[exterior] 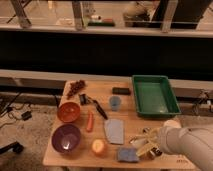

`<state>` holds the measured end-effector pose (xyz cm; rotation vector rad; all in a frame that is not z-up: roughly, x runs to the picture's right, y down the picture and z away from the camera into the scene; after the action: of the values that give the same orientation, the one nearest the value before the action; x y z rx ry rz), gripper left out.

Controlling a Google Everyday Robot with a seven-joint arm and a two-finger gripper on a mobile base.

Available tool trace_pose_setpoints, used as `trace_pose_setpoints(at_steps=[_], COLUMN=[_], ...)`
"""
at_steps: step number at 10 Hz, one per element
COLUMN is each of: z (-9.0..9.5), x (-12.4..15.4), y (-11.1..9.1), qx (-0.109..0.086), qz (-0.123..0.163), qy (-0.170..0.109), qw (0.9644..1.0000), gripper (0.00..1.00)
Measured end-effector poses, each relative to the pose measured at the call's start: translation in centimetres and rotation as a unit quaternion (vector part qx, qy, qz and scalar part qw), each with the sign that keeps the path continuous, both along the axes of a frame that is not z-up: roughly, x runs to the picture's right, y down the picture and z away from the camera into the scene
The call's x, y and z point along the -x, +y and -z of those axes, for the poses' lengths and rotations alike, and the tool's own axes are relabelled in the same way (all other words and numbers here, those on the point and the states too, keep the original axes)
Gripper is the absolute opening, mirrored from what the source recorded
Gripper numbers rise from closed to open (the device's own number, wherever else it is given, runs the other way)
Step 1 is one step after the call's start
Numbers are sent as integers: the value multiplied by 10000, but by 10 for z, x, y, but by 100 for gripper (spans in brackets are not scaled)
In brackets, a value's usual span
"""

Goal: Place banana in metal cup

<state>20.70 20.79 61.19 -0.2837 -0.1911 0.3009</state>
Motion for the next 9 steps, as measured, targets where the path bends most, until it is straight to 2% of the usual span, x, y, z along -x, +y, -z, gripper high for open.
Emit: trace_pose_setpoints(at_steps=[4, 9], z=[-10, -20], x=[-9, -22], y=[15, 22], qx=[-17, 116], qz=[-64, -155], qy=[112, 304], qw=[9999, 9993], gripper=[0, 0])
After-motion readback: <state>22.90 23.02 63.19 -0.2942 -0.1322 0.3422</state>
